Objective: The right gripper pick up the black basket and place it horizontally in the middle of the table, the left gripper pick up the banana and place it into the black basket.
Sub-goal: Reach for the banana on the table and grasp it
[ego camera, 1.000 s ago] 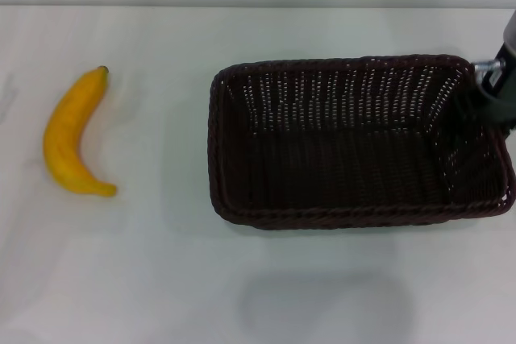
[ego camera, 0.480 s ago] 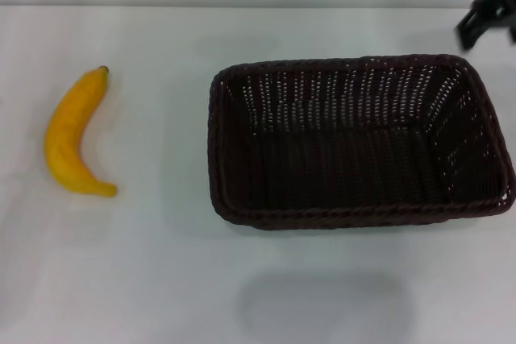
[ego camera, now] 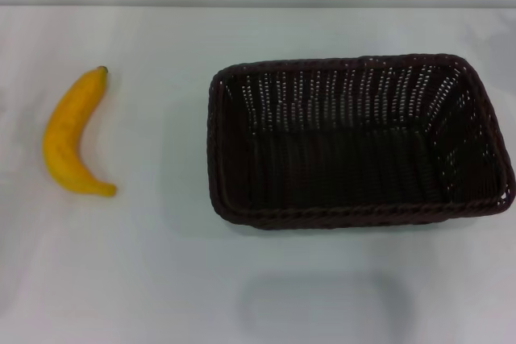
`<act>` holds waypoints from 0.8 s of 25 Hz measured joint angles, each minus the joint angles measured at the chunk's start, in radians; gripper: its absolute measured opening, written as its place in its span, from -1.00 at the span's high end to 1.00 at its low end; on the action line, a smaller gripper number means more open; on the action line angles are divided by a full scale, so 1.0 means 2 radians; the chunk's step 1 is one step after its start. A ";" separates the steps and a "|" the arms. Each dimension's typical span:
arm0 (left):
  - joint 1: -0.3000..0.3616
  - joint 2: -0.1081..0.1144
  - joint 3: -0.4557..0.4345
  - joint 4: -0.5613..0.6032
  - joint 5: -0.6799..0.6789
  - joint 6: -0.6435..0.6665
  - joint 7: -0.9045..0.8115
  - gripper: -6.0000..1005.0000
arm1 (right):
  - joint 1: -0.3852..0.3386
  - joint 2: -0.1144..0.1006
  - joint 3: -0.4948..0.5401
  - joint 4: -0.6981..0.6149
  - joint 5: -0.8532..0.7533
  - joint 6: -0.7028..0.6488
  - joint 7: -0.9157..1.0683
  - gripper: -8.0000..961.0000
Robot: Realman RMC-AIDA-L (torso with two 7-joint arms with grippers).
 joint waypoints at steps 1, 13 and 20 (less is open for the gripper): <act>0.000 0.001 0.000 0.021 0.033 0.007 -0.053 -0.75 | -0.006 0.000 0.000 0.012 0.024 -0.021 -0.029 -0.30; -0.082 0.063 -0.001 0.155 0.410 -0.092 -0.567 -0.46 | -0.004 0.000 0.022 0.220 0.331 -0.173 -0.436 -0.30; -0.180 0.106 -0.001 0.174 0.627 -0.195 -0.728 -0.30 | 0.000 0.000 0.048 0.242 0.357 -0.173 -0.483 -0.30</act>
